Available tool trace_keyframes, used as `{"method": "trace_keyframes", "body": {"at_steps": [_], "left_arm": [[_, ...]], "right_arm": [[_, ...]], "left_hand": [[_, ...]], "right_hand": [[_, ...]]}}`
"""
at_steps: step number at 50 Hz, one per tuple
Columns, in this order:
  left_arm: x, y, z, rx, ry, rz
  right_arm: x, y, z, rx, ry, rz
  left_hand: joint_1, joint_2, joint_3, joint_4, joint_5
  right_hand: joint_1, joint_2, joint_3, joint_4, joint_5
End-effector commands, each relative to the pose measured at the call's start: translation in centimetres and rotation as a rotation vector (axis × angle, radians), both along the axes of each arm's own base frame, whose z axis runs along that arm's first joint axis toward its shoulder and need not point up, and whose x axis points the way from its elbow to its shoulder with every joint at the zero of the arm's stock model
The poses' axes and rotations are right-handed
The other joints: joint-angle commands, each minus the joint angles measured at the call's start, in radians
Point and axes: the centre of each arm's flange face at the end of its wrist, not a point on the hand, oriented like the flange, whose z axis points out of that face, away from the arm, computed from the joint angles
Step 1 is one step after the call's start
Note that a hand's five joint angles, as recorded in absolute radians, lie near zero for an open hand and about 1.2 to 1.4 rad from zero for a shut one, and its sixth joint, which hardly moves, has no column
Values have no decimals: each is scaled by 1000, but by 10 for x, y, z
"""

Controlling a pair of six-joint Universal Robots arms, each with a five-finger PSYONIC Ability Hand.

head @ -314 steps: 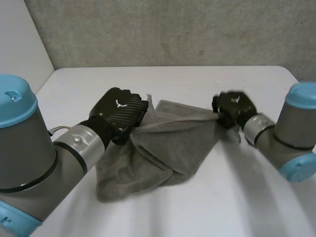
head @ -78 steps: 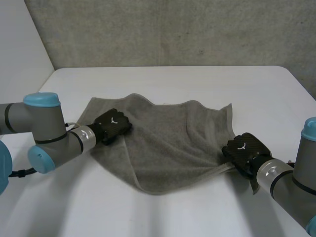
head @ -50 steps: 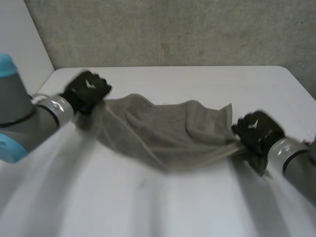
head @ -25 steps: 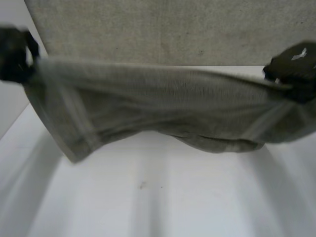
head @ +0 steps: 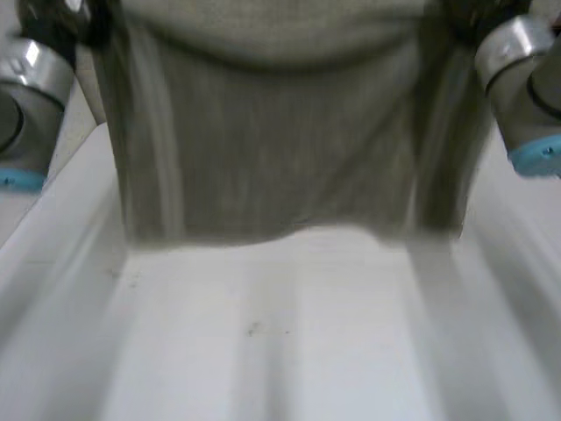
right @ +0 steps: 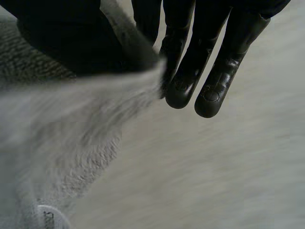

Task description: Fold the towel.

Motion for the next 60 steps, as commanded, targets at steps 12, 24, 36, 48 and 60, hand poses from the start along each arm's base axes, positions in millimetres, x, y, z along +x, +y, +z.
{"method": "trace_keyframes", "body": {"at_steps": [12, 24, 36, 48, 60], "left_arm": [[17, 18, -73, 285, 40, -8], [45, 41, -172, 601, -5, 69], [52, 57, -175, 618, -44, 81], [52, 67, -175, 629, -45, 76], [50, 77, -175, 655, -53, 73]], "right_arm": [[-8, 55, -84, 500, 157, 166], [-14, 88, -228, 987, 247, 263], [-48, 78, -222, 1128, -133, 220], [-86, 78, -224, 1174, -355, 106], [-96, 79, -227, 1181, -357, 75]], "left_hand": [[247, 179, 181, 179, 199], [247, 179, 181, 179, 199], [247, 179, 181, 179, 199], [247, 179, 181, 179, 199], [247, 179, 181, 179, 199]], "right_hand": [[414, 220, 207, 202, 222], [414, 220, 207, 202, 222], [-450, -645, -658, -663, -643], [-360, -555, -568, -572, -552], [414, 220, 207, 202, 222]]}}
